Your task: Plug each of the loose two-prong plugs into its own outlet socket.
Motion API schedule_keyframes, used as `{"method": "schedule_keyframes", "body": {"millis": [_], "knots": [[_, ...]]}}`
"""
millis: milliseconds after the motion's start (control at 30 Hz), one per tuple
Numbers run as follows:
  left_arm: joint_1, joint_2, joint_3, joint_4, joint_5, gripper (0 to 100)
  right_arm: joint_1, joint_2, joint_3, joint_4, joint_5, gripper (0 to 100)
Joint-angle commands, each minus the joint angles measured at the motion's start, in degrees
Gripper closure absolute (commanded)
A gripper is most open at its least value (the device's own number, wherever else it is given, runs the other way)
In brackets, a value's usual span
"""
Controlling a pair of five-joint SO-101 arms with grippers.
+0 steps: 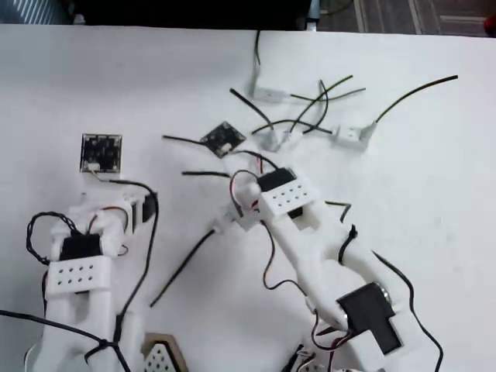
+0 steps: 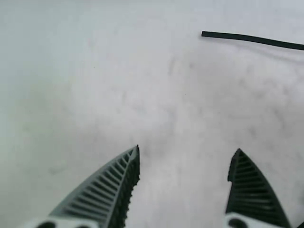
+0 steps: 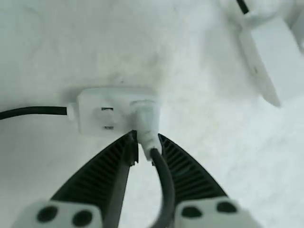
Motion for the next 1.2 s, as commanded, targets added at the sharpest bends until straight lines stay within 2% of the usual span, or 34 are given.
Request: {"method": "schedule_keyframes", "body": {"millis": [0,200,433,667,900,1100,1167], "knots": [[-0.66,-1.71,-0.26,-1.14,0.0,71,0.31,0.4,-2.02,2.33,-1.58,98.1],[-0.66,-1.71,-0.26,-1.23,0.0,71,-2.15,6.02,-2.2,-0.84,-1.67,98.1],[-2.51,-1.71,-0.26,-1.49,0.18,71,-0.22,7.16,-6.42,-0.92,-1.76,97.8],[-2.51,-1.71,-0.26,-1.49,0.18,71,-0.31,1.27,-13.54,13.32,-2.11,81.3],[-2.51,-1.71,-0.26,-1.58,0.18,71,-0.4,-9.45,-11.25,17.54,-2.11,84.8],[-2.51,-1.71,-0.26,-1.58,0.18,71,-3.47,-11.82,-6.77,17.63,-2.11,97.3],[-2.51,-1.71,-0.35,-1.58,0.26,71,-4.0,-12.62,-6.59,18.15,-2.11,97.8]]}}
